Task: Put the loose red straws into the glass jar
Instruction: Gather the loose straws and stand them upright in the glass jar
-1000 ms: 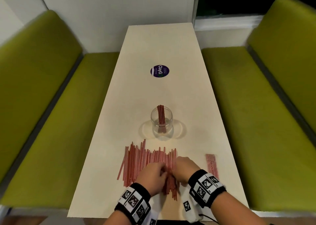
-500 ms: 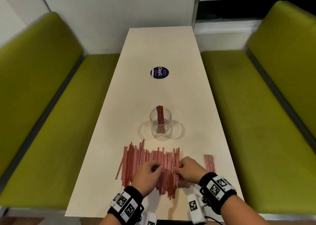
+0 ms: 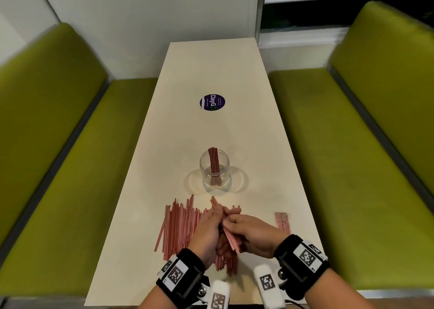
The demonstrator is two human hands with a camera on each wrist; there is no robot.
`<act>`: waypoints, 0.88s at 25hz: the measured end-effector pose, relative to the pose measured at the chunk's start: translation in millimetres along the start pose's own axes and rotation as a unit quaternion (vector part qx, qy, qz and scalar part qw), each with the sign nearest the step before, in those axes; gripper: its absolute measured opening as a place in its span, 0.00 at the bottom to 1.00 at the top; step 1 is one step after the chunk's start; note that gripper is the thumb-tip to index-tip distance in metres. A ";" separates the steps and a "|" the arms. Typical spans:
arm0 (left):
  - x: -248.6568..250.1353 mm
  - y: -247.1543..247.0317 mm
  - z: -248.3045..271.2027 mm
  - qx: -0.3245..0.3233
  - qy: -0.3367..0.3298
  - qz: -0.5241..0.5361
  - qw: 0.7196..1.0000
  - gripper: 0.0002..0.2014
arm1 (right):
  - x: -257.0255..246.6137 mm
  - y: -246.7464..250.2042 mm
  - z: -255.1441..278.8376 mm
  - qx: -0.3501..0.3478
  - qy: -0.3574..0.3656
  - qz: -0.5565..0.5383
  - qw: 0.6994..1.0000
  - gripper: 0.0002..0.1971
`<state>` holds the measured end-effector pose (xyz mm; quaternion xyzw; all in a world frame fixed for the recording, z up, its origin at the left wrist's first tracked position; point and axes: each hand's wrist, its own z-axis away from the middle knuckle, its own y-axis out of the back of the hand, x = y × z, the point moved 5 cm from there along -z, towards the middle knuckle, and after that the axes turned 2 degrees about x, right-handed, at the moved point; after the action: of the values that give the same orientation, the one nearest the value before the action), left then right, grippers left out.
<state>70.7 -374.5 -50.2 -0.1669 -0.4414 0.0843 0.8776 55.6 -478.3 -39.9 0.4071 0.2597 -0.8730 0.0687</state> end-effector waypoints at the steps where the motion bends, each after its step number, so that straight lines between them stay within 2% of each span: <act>1: 2.8 1.2 -1.1 0.012 -0.014 0.010 1.000 0.20 | 2.7 0.8 -0.7 0.006 -0.006 -0.053 0.999 0.10; 3: 8.5 4.0 -3.1 0.027 -0.059 0.007 0.998 0.16 | 6.7 4.5 -2.3 0.026 -0.004 -0.123 0.992 0.13; 6: 14.0 5.7 -1.5 0.022 -0.110 -0.072 0.991 0.14 | 8.4 13.3 -7.6 0.051 0.014 -0.180 0.982 0.14; 11: 45.5 20.4 2.8 0.078 -0.175 -0.106 0.976 0.05 | 4.3 22.1 -9.1 0.075 0.038 -0.079 0.993 0.13; 15: 47.6 15.7 -1.2 0.044 -0.183 -0.260 0.947 0.06 | 4.2 18.3 -10.7 0.090 0.040 -0.044 0.994 0.13; 18: 50.2 21.0 -1.0 0.064 -0.190 -0.260 0.945 0.03 | -0.8 20.7 -9.7 0.088 0.051 -0.039 0.994 0.12; 20: 50.3 19.3 0.6 0.042 -0.180 -0.277 0.943 0.01 | -3.5 23.6 -8.6 0.087 0.056 -0.041 0.994 0.12; 22: 54.7 14.8 3.1 0.019 -0.172 -0.308 0.936 0.03 | -4.6 25.8 -10.0 0.097 0.050 -0.066 0.992 0.15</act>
<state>100.8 -343.9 -13.1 0.0110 -0.6134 -0.1545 0.7744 73.9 -495.8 -52.0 0.4373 0.2031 -0.8751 -0.0417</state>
